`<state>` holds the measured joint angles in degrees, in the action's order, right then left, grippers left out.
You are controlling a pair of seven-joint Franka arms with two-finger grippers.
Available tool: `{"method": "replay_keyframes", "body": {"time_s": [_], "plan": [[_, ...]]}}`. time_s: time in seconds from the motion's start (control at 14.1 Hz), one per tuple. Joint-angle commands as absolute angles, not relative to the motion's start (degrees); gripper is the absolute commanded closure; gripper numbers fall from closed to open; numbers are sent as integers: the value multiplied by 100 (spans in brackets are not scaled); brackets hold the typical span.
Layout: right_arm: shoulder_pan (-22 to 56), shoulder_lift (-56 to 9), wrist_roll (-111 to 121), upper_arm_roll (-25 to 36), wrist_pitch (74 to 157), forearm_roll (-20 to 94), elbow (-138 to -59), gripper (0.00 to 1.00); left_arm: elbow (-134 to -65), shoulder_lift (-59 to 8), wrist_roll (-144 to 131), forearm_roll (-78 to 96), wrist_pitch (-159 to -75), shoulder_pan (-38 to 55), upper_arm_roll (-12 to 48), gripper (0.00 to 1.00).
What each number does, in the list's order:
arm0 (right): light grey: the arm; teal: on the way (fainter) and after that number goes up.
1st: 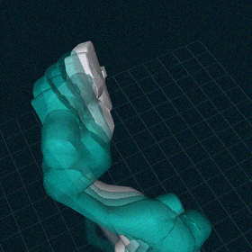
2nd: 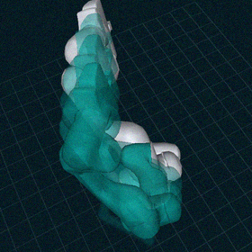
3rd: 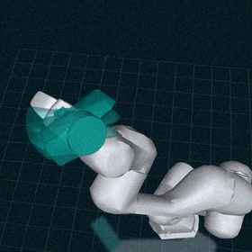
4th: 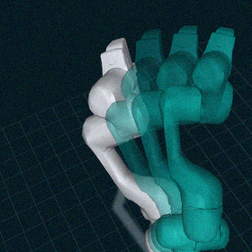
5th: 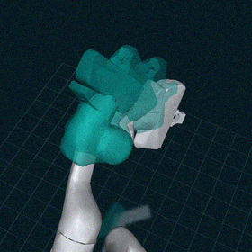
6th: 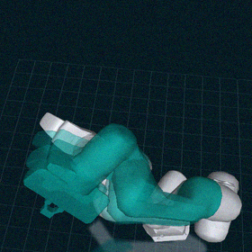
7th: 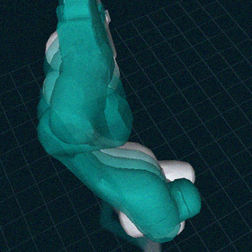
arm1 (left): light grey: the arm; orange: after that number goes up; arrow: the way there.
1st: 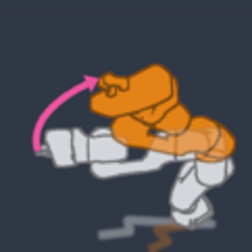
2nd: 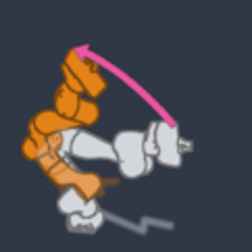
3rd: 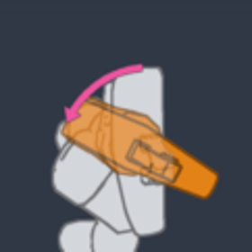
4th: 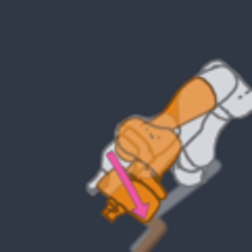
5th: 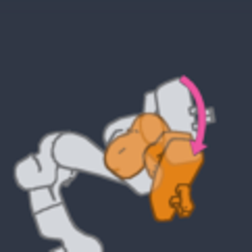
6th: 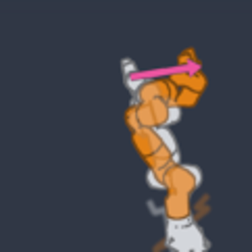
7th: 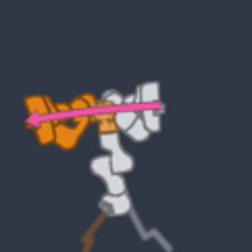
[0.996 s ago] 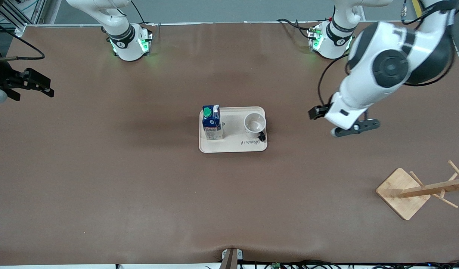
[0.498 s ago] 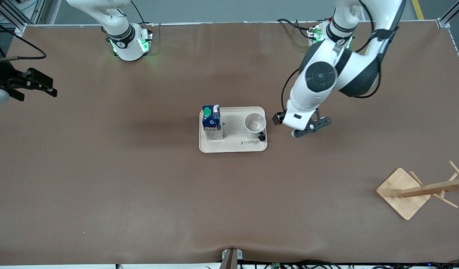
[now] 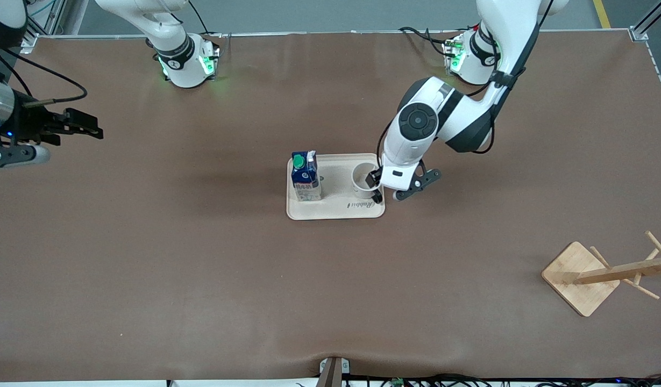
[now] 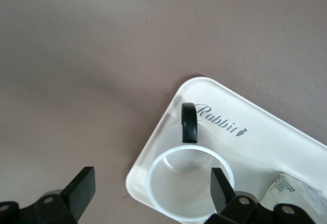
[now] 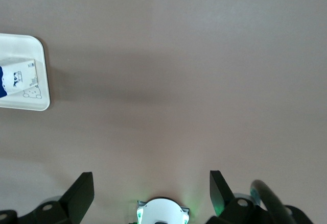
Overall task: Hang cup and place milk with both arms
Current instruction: 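Move the left gripper over the white mug on the tray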
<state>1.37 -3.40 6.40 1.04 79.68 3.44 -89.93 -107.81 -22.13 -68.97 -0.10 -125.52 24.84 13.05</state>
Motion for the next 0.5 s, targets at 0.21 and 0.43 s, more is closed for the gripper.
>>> {"method": "replay_keyframes", "body": {"time_s": [0.21, 0.43], "plan": [[351, -667, 659, 70, 7954, 465, -9000, 0, -10802, -2548, -7532, -44, -12823, 2795, 1257, 11], [667, -712, 213, 70, 8181, 659, -9017, 0, -10872, -2698, -7839, -44, -13130, 2839, 1257, 15]]}}
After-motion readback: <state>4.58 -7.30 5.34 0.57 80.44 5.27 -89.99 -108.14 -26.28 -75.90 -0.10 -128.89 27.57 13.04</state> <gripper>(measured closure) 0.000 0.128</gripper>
